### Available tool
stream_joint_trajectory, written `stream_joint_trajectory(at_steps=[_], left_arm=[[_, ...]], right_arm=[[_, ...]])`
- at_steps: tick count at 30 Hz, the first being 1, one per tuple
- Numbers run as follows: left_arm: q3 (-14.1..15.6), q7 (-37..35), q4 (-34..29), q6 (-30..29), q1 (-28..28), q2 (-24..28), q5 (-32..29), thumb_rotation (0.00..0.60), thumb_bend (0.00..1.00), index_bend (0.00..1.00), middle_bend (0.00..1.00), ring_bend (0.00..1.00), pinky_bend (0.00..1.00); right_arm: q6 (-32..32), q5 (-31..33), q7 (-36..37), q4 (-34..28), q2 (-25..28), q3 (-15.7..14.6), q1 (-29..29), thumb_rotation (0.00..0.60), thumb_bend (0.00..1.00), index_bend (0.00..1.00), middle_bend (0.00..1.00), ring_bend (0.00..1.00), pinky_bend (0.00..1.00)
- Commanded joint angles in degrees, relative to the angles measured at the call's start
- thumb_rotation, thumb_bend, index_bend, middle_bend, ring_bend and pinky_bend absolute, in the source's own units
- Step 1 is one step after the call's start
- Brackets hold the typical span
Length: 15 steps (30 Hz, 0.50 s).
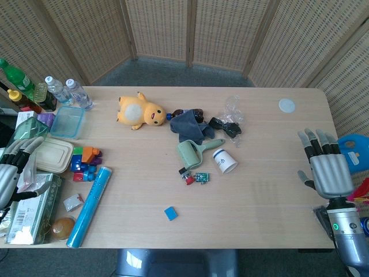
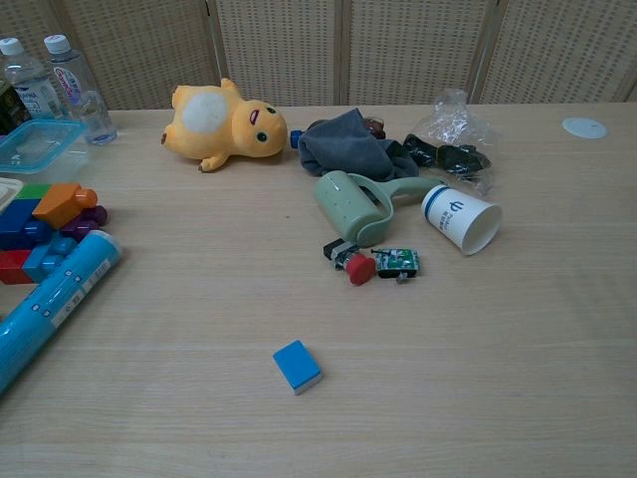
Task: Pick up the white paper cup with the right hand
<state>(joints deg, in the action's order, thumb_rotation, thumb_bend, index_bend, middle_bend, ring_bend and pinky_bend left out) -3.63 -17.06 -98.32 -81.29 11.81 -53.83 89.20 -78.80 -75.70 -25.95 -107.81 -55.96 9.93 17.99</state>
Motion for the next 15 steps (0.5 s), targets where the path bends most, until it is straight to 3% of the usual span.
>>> stream_joint_trajectory(at_steps=[1, 15], left_arm=[[0.0, 0.0, 0.0, 0.1, 0.1, 0.0, -0.1, 0.564, 0.3, 0.0, 0.0, 0.0, 0.0], [0.0, 0.7, -1.0, -0.4, -0.1, 0.5, 0.1, 0.564, 0.3, 0.0, 0.0, 0.0, 0.0]], right_arm=[[0.0, 0.0, 0.2, 0.1, -0.1, 0.1, 0.0, 0.6, 0.23, 0.0, 0.04, 0.0, 0.0], [3.6, -4.2, 0.8, 1.9, -3.4, -2.1, 1.9, 0.6, 0.23, 0.0, 0.03, 0.0, 0.0]])
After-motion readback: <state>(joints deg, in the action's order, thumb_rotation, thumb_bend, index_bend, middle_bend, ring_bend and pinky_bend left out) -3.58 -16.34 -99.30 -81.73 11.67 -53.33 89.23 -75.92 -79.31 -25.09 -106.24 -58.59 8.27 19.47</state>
